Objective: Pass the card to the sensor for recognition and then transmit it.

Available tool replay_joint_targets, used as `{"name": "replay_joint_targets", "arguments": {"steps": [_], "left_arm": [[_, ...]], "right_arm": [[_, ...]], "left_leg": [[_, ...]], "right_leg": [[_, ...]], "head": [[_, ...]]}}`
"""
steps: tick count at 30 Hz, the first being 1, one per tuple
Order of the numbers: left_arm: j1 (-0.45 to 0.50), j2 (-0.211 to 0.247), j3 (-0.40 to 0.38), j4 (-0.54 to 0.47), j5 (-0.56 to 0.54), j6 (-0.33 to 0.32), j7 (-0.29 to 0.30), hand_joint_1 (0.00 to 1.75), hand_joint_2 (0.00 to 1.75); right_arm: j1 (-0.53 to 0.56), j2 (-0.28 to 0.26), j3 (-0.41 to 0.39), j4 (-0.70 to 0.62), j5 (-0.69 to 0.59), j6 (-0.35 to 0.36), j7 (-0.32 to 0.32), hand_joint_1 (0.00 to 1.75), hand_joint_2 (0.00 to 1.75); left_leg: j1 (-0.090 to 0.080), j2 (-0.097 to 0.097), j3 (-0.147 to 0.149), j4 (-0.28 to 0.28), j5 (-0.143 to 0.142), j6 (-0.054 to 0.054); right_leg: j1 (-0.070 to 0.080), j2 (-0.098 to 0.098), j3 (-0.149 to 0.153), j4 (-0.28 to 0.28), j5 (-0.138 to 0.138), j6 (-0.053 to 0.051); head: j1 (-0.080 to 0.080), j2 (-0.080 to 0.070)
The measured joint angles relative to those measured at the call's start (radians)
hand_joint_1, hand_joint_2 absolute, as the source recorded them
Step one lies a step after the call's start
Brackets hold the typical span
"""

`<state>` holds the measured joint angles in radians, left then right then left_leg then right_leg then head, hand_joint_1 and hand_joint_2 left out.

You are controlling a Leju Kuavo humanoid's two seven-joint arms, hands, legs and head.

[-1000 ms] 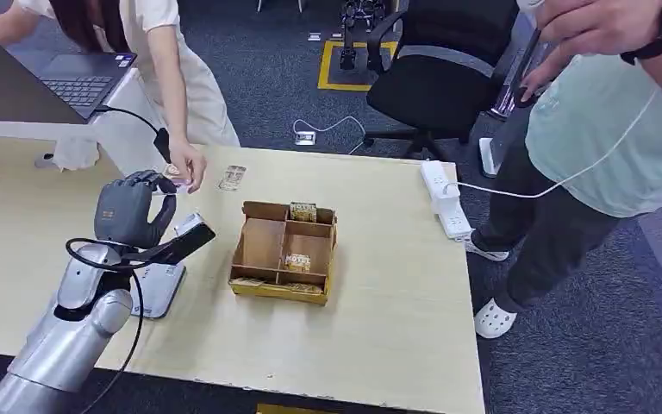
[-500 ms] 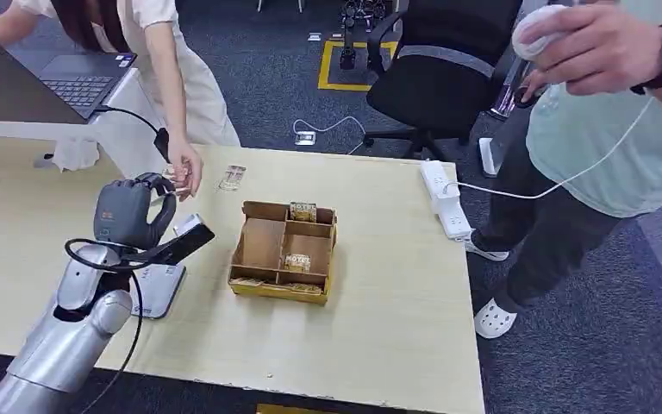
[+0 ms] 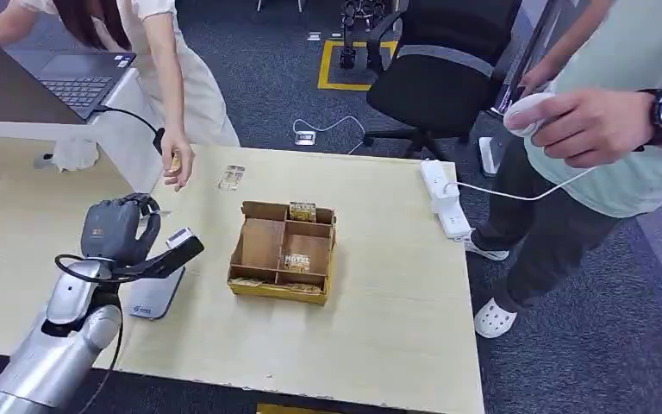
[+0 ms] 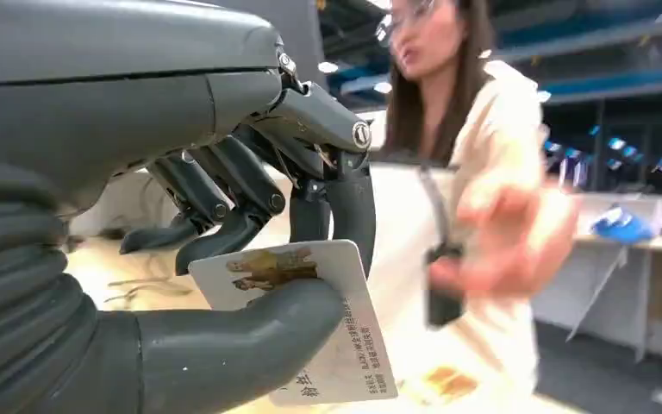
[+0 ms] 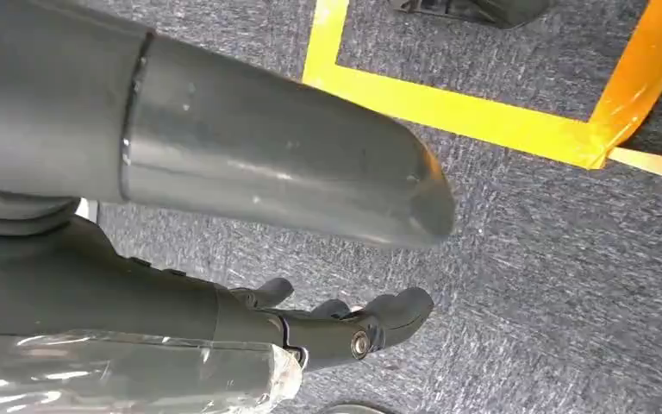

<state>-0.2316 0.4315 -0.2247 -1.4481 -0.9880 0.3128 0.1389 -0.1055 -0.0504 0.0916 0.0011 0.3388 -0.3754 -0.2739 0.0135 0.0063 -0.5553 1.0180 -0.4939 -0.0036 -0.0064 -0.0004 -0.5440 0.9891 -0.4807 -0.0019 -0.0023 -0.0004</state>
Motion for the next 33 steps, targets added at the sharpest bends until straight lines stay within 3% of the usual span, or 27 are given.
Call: {"name": "replay_joint_targets", "arguments": {"steps": [19, 27, 33], "left_arm": [[0.085, 0.009, 0.035, 0.021, -0.014, -0.011, 0.010, 1.75, 1.75], [0.105, 0.026, 0.038, 0.020, 0.037, -0.140, -0.034, 1.75, 1.75], [0.125, 0.043, 0.038, 0.020, 0.062, -0.182, -0.043, 1.75, 1.75]], "right_arm": [[0.003, 0.000, 0.000, 0.000, 0.002, 0.000, 0.008, 0.00, 0.00], [0.003, 0.000, -0.001, 0.000, 0.003, 0.001, 0.014, 0.00, 0.00], [0.004, 0.000, -0.003, 0.000, 0.003, 0.001, 0.014, 0.00, 0.00]], "left_leg": [[0.000, 0.000, -0.001, 0.000, 0.000, 0.000], [0.000, 0.000, -0.001, 0.000, 0.000, -0.001], [0.000, 0.000, -0.001, 0.000, 0.001, -0.001]], "right_leg": [[0.000, 0.000, -0.001, 0.001, 0.000, 0.000], [0.000, 0.000, -0.001, 0.001, 0.000, 0.000], [0.000, 0.000, -0.002, 0.002, 0.000, 0.000]], "head": [[0.000, 0.000], [0.000, 0.000], [0.000, 0.000]]}}
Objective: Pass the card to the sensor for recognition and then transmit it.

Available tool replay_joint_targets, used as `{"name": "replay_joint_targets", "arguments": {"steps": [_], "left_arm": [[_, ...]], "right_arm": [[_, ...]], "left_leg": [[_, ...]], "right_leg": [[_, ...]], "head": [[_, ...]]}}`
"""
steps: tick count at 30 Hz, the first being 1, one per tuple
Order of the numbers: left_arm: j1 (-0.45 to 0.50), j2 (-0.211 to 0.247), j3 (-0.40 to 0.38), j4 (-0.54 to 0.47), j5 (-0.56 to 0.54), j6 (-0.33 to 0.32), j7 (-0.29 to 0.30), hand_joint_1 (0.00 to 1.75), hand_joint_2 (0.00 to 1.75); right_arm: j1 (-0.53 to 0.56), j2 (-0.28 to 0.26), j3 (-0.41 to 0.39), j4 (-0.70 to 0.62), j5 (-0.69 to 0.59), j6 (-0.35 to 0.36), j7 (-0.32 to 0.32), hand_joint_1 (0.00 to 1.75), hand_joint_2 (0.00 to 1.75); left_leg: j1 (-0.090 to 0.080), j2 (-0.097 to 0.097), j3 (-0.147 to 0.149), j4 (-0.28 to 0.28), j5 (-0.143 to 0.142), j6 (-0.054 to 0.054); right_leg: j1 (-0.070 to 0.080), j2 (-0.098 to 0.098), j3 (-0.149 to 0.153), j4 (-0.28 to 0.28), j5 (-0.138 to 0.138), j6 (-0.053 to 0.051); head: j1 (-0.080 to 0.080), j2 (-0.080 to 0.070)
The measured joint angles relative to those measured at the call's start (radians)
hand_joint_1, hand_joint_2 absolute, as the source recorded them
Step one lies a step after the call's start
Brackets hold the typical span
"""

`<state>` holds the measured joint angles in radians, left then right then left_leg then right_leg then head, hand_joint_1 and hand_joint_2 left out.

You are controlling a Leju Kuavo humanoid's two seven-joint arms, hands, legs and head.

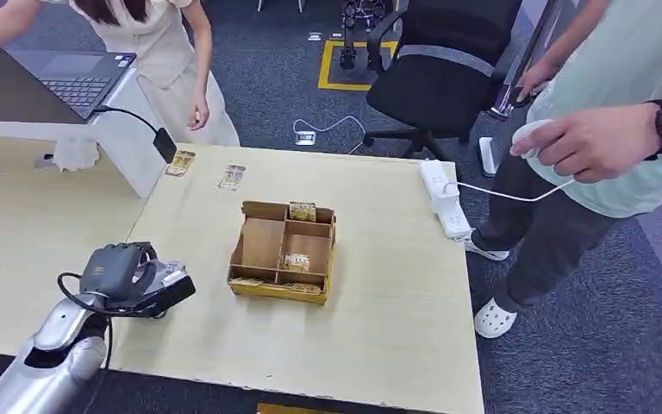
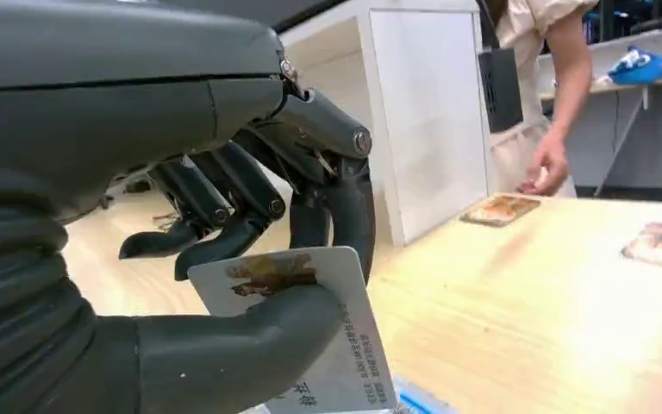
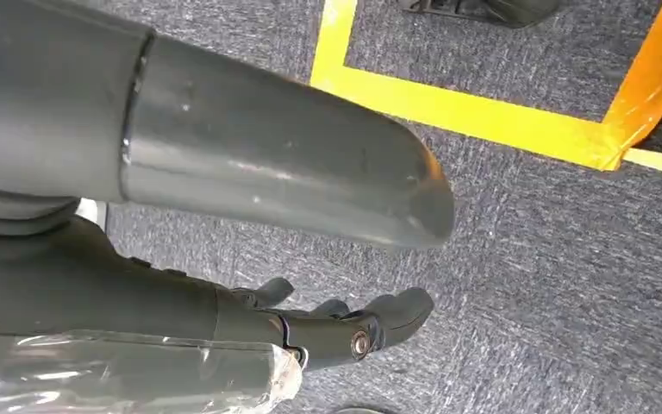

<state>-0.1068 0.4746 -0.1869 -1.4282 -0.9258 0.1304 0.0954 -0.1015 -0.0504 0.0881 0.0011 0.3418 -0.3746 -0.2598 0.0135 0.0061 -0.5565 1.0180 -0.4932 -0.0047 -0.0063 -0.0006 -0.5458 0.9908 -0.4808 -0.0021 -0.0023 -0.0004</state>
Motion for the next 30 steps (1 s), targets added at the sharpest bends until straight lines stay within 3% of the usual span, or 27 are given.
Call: {"name": "replay_joint_targets", "arguments": {"steps": [8, 24, 30], "left_arm": [[0.001, 0.026, -0.005, 0.000, 0.036, -0.090, -0.008, 1.75, 1.75], [0.017, 0.035, -0.013, 0.000, 0.036, -0.094, 0.000, 1.75, 1.75], [0.019, 0.065, -0.018, 0.000, 0.114, -0.207, 0.000, 1.75, 1.75]], "right_arm": [[0.000, 0.000, -0.005, 0.000, -0.002, 0.000, 0.002, 0.00, 0.00], [-0.001, 0.000, -0.010, 0.000, -0.002, -0.001, 0.004, 0.00, 0.00], [-0.003, 0.000, -0.010, 0.000, -0.001, -0.001, 0.008, 0.00, 0.00]], "left_leg": [[0.000, 0.000, 0.000, 0.000, 0.000, 0.000], [0.000, 0.000, 0.000, 0.000, 0.001, -0.001], [0.000, 0.000, 0.001, 0.000, 0.001, -0.001]], "right_leg": [[0.000, 0.000, 0.000, 0.000, 0.000, 0.000], [0.000, 0.000, 0.000, 0.002, 0.000, 0.000], [0.000, 0.000, 0.000, 0.002, -0.001, -0.001]], "head": [[0.000, 0.000], [0.000, 0.000], [0.000, 0.000]]}}
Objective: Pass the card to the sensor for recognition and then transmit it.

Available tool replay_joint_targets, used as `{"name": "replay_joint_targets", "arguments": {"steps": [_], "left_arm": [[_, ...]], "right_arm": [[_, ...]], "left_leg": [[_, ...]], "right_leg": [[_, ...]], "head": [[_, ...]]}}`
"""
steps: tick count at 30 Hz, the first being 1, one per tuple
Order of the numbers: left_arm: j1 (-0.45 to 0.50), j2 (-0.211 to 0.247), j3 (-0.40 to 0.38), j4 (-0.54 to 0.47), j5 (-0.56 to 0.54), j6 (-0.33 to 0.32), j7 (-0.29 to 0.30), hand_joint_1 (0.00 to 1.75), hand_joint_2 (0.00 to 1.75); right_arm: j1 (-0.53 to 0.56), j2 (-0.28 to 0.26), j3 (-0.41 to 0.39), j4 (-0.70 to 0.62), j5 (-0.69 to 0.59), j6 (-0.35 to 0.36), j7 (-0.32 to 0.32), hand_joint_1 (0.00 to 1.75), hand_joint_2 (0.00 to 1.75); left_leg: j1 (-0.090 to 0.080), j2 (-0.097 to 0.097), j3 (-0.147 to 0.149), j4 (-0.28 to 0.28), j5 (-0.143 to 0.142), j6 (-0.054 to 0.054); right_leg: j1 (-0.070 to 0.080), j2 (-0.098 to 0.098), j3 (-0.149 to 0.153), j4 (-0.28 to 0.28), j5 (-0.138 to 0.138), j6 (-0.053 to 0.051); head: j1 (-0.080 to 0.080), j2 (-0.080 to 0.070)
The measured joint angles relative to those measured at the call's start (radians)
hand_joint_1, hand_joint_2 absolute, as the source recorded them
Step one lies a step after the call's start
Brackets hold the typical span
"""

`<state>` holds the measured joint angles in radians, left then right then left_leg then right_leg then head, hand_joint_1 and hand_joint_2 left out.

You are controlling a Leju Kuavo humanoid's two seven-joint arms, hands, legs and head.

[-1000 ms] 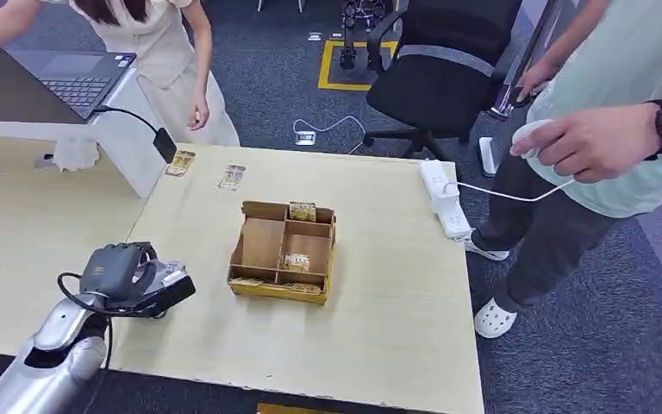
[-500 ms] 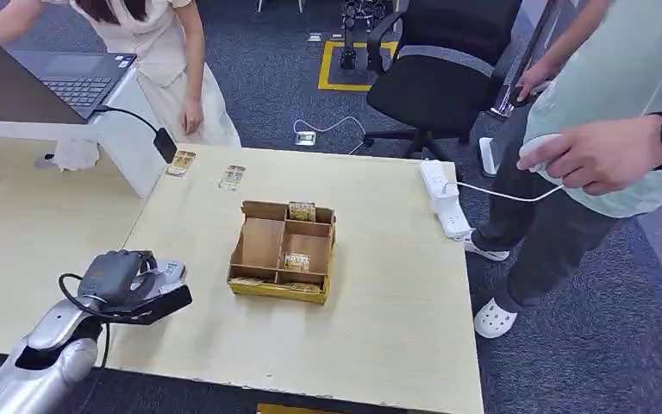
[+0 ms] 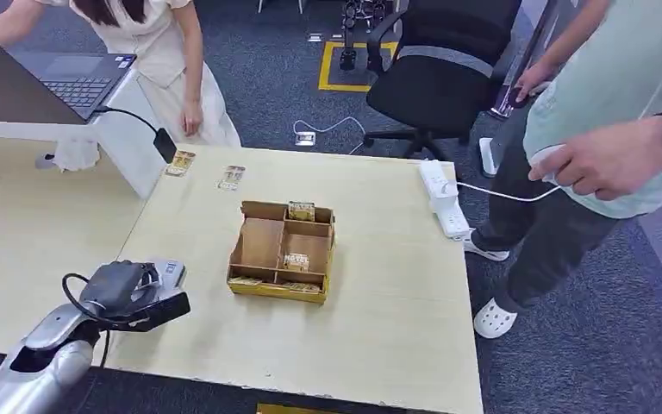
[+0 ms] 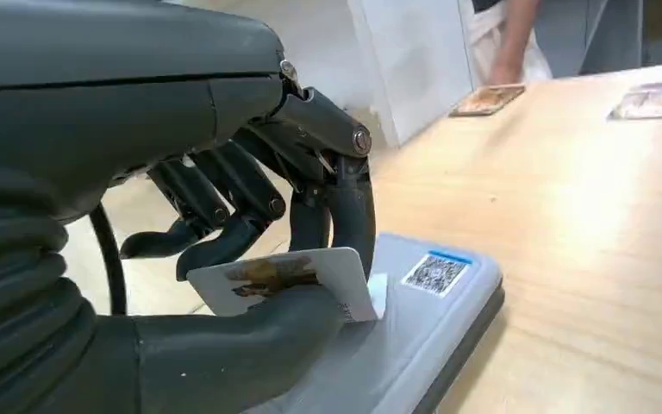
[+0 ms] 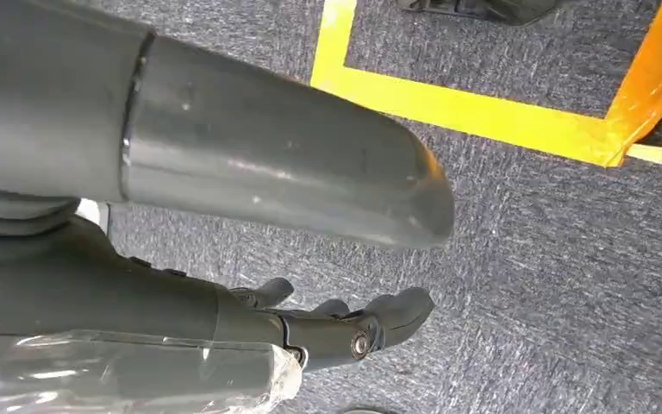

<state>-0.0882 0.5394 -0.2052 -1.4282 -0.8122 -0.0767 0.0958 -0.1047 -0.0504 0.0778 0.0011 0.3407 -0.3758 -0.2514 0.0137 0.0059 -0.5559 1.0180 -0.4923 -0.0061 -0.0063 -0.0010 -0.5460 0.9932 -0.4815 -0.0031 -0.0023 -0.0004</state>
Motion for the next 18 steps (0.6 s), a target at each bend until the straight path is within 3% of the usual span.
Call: {"name": "replay_joint_targets", "arguments": {"steps": [11, 14, 18], "left_arm": [[-0.001, 0.060, -0.016, 0.000, 0.084, -0.091, -0.006, 1.75, 1.75], [0.000, 0.064, -0.022, 0.000, 0.071, -0.018, -0.025, 1.75, 1.75], [0.006, 0.019, -0.010, -0.002, 0.022, 0.236, -0.082, 1.75, 1.75]], "right_arm": [[-0.009, 0.000, 0.000, 0.000, 0.006, 0.000, 0.004, 0.00, 0.00], [-0.011, 0.000, 0.000, 0.000, 0.008, 0.000, 0.003, 0.00, 0.00], [-0.010, 0.000, 0.000, 0.000, 0.016, 0.000, -0.009, 0.00, 0.00]], "left_leg": [[0.000, 0.000, 0.000, 0.000, 0.000, 0.000], [0.000, 0.000, 0.000, 0.000, 0.000, 0.000], [0.000, -0.001, 0.000, 0.000, 0.000, -0.001]], "right_leg": [[0.000, 0.000, 0.000, 0.001, 0.000, 0.000], [0.000, 0.000, 0.000, 0.001, 0.000, -0.001], [0.000, -0.001, 0.000, 0.001, 0.000, -0.001]], "head": [[0.000, 0.000], [0.000, 0.000], [-0.002, 0.000]]}}
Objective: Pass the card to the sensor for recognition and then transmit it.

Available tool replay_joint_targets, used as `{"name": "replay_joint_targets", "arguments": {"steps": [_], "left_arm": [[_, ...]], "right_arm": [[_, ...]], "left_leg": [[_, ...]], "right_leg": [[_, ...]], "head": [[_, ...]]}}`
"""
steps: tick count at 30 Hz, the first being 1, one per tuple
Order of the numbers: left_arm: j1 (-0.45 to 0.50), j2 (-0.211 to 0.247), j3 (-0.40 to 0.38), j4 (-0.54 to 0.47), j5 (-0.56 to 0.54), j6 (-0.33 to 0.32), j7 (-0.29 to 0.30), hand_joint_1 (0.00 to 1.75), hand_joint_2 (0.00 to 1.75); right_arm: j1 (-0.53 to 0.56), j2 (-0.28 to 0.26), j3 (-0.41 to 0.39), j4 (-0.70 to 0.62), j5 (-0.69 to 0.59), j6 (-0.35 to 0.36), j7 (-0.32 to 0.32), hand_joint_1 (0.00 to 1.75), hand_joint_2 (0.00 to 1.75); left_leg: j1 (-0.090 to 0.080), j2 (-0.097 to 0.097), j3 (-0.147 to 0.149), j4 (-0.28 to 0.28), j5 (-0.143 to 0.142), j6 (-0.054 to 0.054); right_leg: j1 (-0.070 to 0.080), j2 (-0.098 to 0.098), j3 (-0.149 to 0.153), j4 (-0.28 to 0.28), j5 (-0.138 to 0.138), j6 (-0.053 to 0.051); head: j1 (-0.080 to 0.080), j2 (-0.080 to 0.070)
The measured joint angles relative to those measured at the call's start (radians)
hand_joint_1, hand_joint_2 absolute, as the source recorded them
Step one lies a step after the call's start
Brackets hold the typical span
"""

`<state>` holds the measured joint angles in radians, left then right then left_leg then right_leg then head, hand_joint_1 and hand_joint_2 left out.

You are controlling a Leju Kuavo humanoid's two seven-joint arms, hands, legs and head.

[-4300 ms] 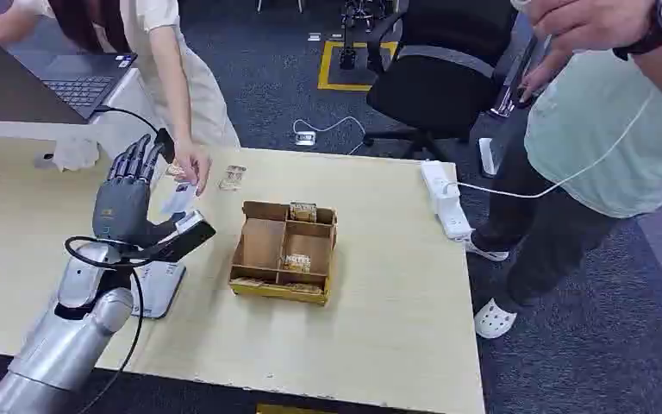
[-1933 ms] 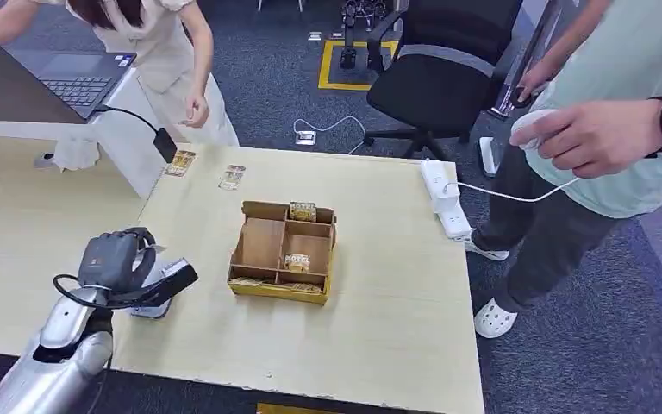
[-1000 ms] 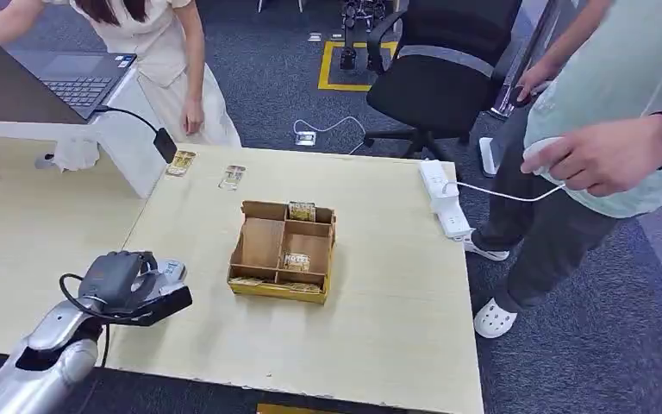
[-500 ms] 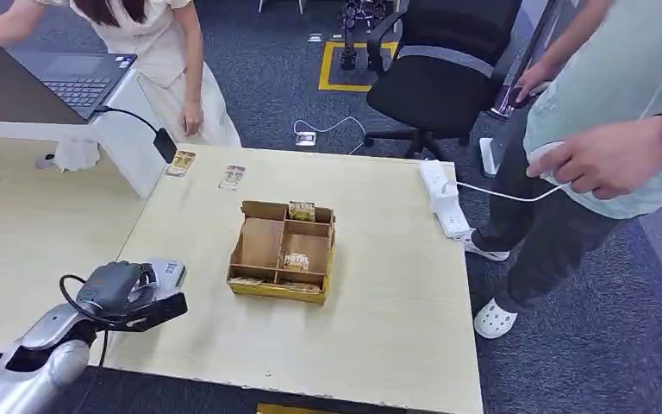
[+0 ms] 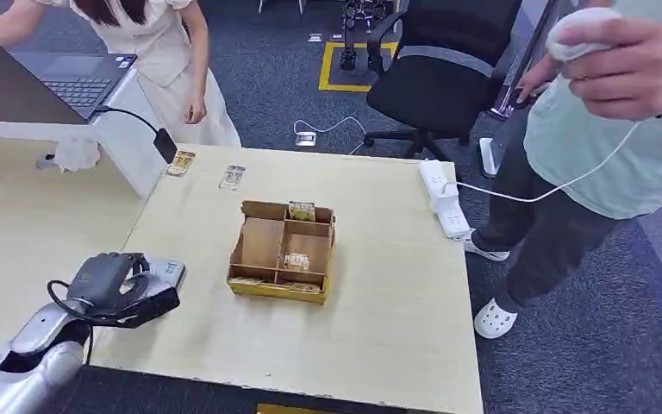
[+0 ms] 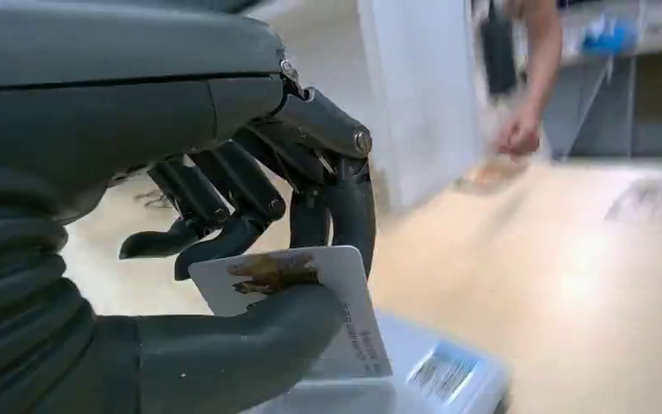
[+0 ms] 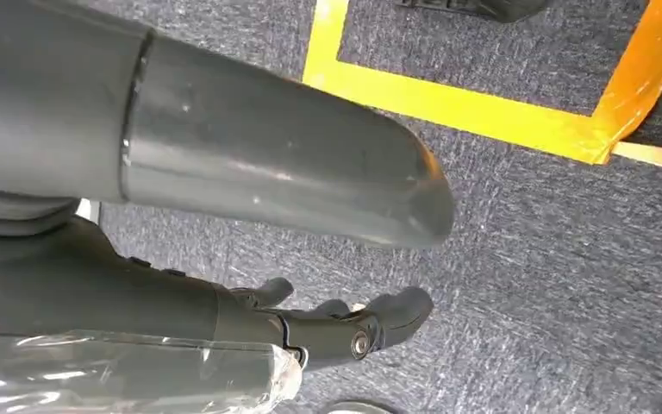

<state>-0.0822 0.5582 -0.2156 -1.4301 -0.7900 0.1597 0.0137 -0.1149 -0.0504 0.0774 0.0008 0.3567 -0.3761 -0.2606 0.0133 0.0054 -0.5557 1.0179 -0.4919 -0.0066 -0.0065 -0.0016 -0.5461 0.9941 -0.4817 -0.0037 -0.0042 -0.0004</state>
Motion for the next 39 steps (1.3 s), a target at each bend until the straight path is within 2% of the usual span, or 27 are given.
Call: {"name": "replay_joint_targets", "arguments": {"steps": [3, 5, 7, 13, 18, 22, 30, 35, 36, 39], "left_arm": [[0.004, -0.051, 0.034, -0.031, -0.002, 0.190, -0.050, 1.75, 1.75], [-0.005, -0.079, 0.066, -0.056, 0.016, 0.262, -0.081, 1.75, 1.75], [-0.017, -0.101, 0.086, -0.075, 0.022, 0.290, -0.097, 1.75, 1.75], [-0.044, -0.142, 0.118, -0.103, 0.032, 0.313, -0.116, 1.75, 1.75], [-0.055, -0.159, 0.127, -0.108, 0.039, 0.334, -0.132, 1.75, 1.75], [-0.101, -0.172, 0.127, -0.108, 0.068, 0.327, -0.142, 1.75, 1.75], [-0.239, -0.223, 0.120, -0.054, 0.046, 0.332, -0.101, 1.75, 1.75], [-0.280, -0.236, 0.110, -0.019, 0.050, 0.339, -0.097, 1.75, 1.75], [-0.284, -0.237, 0.107, -0.014, 0.051, 0.340, -0.097, 0.00, 1.75], [-0.290, -0.238, 0.104, -0.003, 0.061, 0.340, -0.101, 0.00, 1.75]], "right_arm": [[0.001, 0.000, 0.000, 0.000, 0.008, -0.004, -0.007, 0.00, 0.00], [0.001, 0.000, 0.000, 0.000, 0.013, -0.008, -0.010, 0.00, 0.00], [0.001, 0.000, 0.000, 0.000, 0.019, -0.010, -0.012, 0.00, 0.00], [0.001, 0.003, 0.000, 0.000, 0.022, -0.013, -0.012, 0.00, 0.00], [0.001, 0.003, 0.000, 0.000, 0.029, -0.014, -0.012, 0.00, 0.00], [-0.001, 0.003, 0.000, 0.000, 0.041, -0.016, -0.009, 0.00, 0.00], [-0.013, 0.009, 0.000, -0.001, 0.062, -0.017, -0.007, 0.00, 0.00], [-0.013, 0.011, -0.002, -0.001, 0.067, -0.017, -0.008, 0.00, 0.00], [-0.013, 0.012, -0.003, -0.001, 0.071, -0.017, -0.008, 0.00, 0.00], [-0.011, 0.012, -0.004, -0.001, 0.074, -0.018, -0.008, 0.00, 0.00]], "left_leg": [[0.000, 0.000, 0.000, 0.000, 0.000, 0.000], [0.000, 0.000, -0.001, 0.000, 0.000, 0.000], [0.000, 0.000, -0.001, 0.000, 0.000, 0.000], [0.000, 0.000, 0.000, 0.000, 0.000, 0.000], [0.000, 0.000, -0.001, 0.000, 0.000, 0.000], [0.000, 0.000, -0.001, 0.000, 0.000, 0.000], [0.000, 0.001, -0.001, 0.000, 0.001, -0.001], [0.000, 0.001, -0.001, 0.000, 0.001, -0.001], [0.000, 0.001, -0.001, 0.000, 0.001, -0.001], [0.000, 0.001, -0.002, 0.000, 0.001, -0.001]], "right_leg": [[0.000, 0.000, -0.001, 0.000, 0.000, 0.000], [0.000, 0.000, -0.001, 0.000, 0.000, 0.000], [0.000, 0.000, -0.001, 0.000, 0.000, 0.000], [0.000, 0.000, -0.001, 0.000, 0.000, 0.000], [0.000, 0.000, -0.002, 0.000, 0.000, 0.000], [0.000, 0.000, -0.002, 0.000, 0.000, 0.000], [0.000, 0.000, -0.002, 0.000, 0.001, -0.001], [0.000, 0.001, -0.003, 0.000, 0.001, -0.001], [0.000, 0.001, -0.003, 0.000, 0.001, -0.001], [0.000, 0.001, -0.004, 0.000, 0.001, -0.001]], "head": [[0.000, 0.000], [0.000, 0.000], [0.001, 0.000], [0.000, 0.000], [0.000, 0.000], [0.000, 0.000], [0.000, 0.000], [0.000, 0.000], [0.000, 0.000], [0.000, 0.000]]}}
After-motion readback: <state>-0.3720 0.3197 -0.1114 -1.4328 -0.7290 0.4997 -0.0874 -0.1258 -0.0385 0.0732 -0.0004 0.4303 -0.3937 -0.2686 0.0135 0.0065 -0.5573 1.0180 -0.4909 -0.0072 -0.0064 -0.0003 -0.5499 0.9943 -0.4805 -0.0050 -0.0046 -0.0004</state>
